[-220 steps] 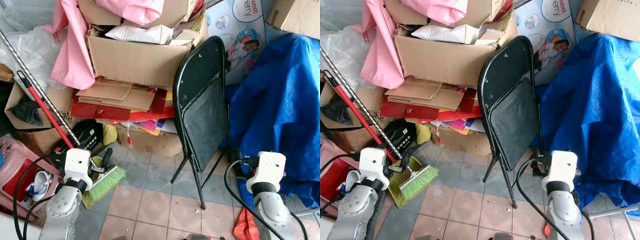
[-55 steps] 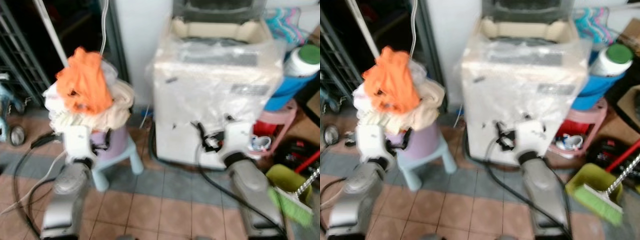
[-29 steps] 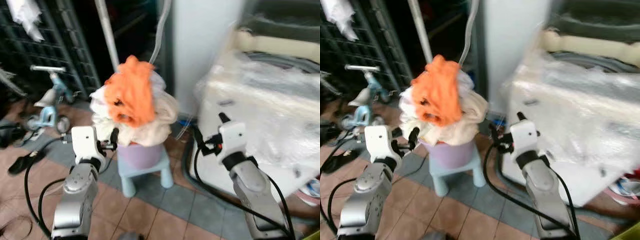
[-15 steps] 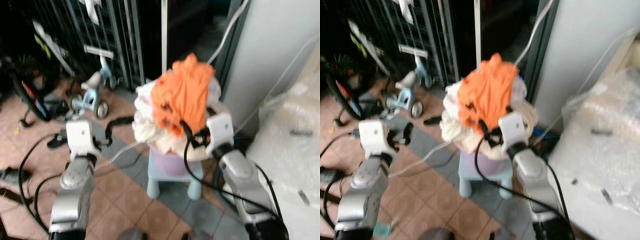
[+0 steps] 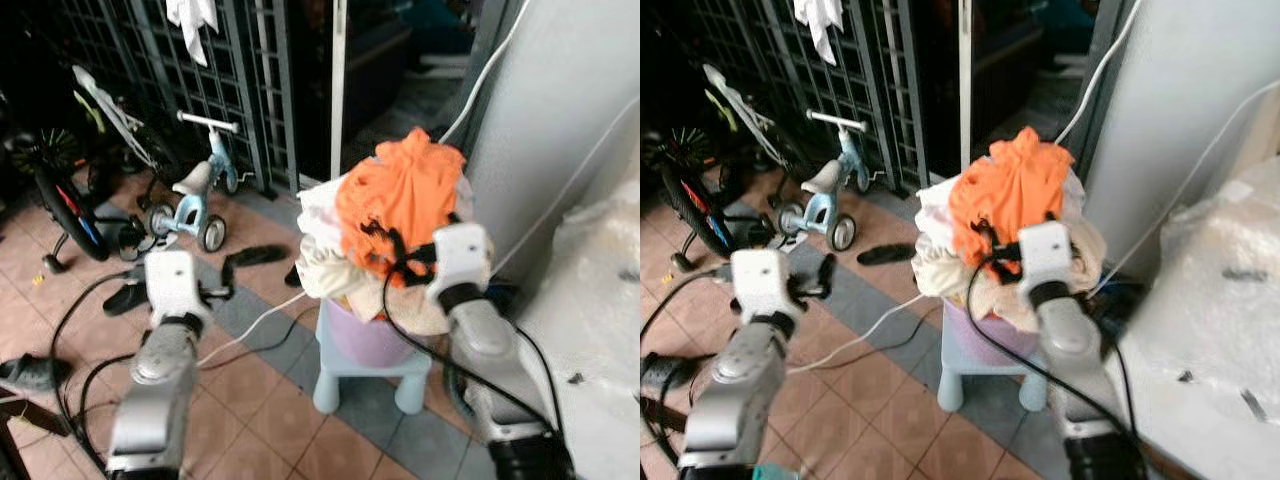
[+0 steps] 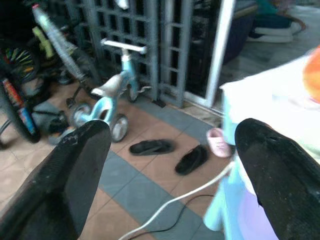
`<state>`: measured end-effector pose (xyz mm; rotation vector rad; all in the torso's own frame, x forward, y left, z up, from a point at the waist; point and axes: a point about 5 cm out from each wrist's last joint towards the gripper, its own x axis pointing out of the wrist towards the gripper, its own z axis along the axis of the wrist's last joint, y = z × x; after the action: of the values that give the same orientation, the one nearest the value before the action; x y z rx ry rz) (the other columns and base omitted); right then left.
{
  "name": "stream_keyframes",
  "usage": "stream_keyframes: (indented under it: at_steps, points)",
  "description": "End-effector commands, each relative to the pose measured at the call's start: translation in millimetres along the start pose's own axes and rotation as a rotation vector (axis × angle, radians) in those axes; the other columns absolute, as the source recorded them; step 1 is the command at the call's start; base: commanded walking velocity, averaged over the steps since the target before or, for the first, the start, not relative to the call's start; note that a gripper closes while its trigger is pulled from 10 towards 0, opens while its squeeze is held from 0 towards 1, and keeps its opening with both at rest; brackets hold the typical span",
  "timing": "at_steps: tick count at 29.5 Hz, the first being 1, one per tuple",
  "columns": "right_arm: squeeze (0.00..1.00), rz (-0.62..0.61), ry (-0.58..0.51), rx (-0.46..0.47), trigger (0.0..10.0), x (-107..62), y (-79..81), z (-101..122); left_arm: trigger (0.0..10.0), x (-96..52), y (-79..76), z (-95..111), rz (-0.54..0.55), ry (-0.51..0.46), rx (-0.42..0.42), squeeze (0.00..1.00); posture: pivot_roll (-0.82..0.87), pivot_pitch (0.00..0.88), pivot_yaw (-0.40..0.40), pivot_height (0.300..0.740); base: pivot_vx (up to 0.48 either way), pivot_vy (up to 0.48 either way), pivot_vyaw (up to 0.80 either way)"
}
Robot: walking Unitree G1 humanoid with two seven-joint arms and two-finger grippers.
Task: Clothes washing
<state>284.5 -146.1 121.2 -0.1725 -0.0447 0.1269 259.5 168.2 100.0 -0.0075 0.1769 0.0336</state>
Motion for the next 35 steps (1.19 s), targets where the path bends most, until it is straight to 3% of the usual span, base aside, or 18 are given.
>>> stream_keyframes:
  at_steps: [1, 15, 22, 26, 35]
  points:
    - [0.0, 0.029, -0.001, 0.011, 10.0, 4.2, 9.2, 1.2, 10.0, 1.6, 7.3, -0.9, 0.029, 0.009, 0.003, 0.0, -0.04, 0.0, 0.017, 0.74, 0.0, 0.0, 0.0]
    - [0.0, 0.027, -0.006, 0.032, 10.0, 8.7, 9.2, 2.5, 10.0, 2.8, 5.9, -0.8, 0.019, -0.004, -0.008, 0.0, -0.05, 0.0, 0.016, 0.74, 0.287, -0.224, 0.0]
    - [0.0, 0.023, 0.014, 0.027, 10.0, 8.0, 10.9, -0.7, 10.0, 0.8, 6.9, -2.8, 0.029, 0.003, -0.012, 0.0, -0.04, 0.0, 0.009, 0.74, 0.0, 0.0, 0.0]
    - [0.0, 0.025, 0.019, 0.03, 10.0, 8.6, 11.9, -1.7, 10.0, 0.0, 6.1, -2.7, 0.025, 0.0, -0.007, 0.0, -0.04, 0.0, 0.007, 0.74, 0.0, 0.0, -0.7]
    - [0.0, 0.034, 0.007, 0.018, 10.0, 8.9, 10.6, -0.5, 10.0, -1.5, 4.5, -3.4, 0.022, 0.001, -0.013, 0.0, -0.04, 0.0, 0.002, 0.74, 0.0, -0.442, -0.07]
